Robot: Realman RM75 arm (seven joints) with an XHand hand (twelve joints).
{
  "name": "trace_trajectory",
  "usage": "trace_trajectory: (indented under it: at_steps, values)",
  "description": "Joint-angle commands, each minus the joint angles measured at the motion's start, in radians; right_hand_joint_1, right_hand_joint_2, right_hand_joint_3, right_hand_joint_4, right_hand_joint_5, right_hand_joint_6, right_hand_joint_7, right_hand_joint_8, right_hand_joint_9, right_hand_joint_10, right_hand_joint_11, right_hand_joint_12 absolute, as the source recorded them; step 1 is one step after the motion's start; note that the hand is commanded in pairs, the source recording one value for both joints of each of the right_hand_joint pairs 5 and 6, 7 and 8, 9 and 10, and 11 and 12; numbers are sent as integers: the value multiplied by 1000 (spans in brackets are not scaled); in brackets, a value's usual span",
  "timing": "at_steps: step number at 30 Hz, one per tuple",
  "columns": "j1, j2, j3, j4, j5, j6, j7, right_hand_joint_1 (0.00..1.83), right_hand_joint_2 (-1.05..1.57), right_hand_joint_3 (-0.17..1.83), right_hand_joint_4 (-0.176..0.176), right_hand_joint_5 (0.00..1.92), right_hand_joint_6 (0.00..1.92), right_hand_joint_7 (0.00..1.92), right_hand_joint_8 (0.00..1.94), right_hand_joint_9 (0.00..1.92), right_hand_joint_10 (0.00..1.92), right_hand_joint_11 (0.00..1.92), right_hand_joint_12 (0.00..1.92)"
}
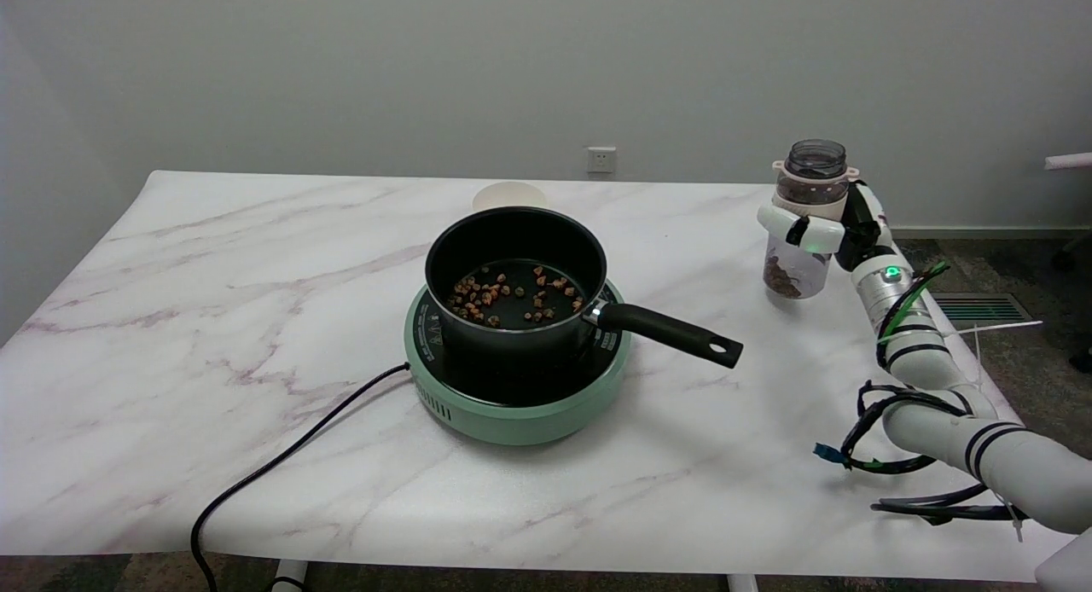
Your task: Place the bottle onto the table.
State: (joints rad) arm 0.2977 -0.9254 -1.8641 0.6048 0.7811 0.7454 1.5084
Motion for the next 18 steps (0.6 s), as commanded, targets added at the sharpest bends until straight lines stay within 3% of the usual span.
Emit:
trace_trajectory:
  at_steps: [1,18]
  values:
    - [-40,-14,3,-27,6,61,17,1500,1095,771,0,1920,1920,1920,1920,1330,1330,1241,1241]
    - [-78,-19,12,-46,6,170,17,1515,1031,807,0,1920,1920,1893,1893,1318,1318,1234,1234]
